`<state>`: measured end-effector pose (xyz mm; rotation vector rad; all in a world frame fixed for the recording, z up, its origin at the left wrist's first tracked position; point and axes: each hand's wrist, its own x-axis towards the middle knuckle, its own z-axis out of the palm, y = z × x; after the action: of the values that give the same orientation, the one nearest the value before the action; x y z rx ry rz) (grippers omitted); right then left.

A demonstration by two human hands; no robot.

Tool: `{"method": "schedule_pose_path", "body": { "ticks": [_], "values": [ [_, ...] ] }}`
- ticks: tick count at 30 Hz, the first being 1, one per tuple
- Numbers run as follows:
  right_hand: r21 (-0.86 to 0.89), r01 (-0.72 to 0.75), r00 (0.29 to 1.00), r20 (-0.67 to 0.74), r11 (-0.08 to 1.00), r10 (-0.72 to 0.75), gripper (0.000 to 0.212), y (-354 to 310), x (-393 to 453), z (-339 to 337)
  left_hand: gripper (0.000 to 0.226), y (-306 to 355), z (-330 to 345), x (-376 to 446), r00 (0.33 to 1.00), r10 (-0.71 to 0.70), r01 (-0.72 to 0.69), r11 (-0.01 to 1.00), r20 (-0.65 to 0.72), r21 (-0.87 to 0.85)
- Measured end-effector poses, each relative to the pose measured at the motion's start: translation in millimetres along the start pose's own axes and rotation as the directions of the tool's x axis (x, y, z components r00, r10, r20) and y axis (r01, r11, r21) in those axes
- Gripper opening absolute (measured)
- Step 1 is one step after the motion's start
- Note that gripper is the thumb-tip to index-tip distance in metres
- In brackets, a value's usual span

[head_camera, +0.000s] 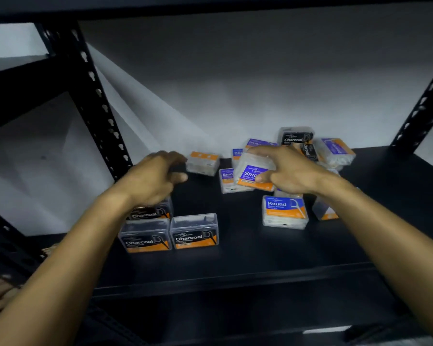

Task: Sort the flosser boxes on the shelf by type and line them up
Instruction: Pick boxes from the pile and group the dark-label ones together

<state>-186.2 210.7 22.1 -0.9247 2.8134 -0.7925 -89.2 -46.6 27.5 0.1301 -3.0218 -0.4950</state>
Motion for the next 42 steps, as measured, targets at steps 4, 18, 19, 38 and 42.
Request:
{"method": "schedule_pose_path", "body": {
  "ticks": [4,18,19,38,42],
  "values": [
    [0.002,-0.039,0.998,-0.04,0.999,0.039,0.062,23.5,-21.5,-24.3,0.04,63.2,23.7,8.5,0.983,0.152,-0.156,0.988,-0.107,-0.025],
    [-0.133,-0.229,0.946,-0.264,0.964,0.188,0.062,129.8,-124.7,-78.5,0.051,161.6,140.0,14.4,0.946,0.319,-0.325,0.932,0.063,0.158],
    [-0.137,-0.248,0.938,-0.283,0.959,0.202,0.063,137.6,-130.8,-80.1,0.051,163.0,143.6,13.8,0.947,0.316,-0.321,0.932,0.058,0.166],
    [-0.233,-0.389,0.92,-0.146,0.891,0.364,0.054,196.0,-134.9,-59.3,0.049,172.9,150.1,6.0,0.966,0.259,-0.257,0.947,0.011,0.194],
    [-0.226,-0.388,0.92,-0.153,0.893,0.361,0.058,195.1,-129.3,-54.0,0.049,172.3,150.6,6.5,0.967,0.256,-0.253,0.95,0.007,0.183]
  ]
}}
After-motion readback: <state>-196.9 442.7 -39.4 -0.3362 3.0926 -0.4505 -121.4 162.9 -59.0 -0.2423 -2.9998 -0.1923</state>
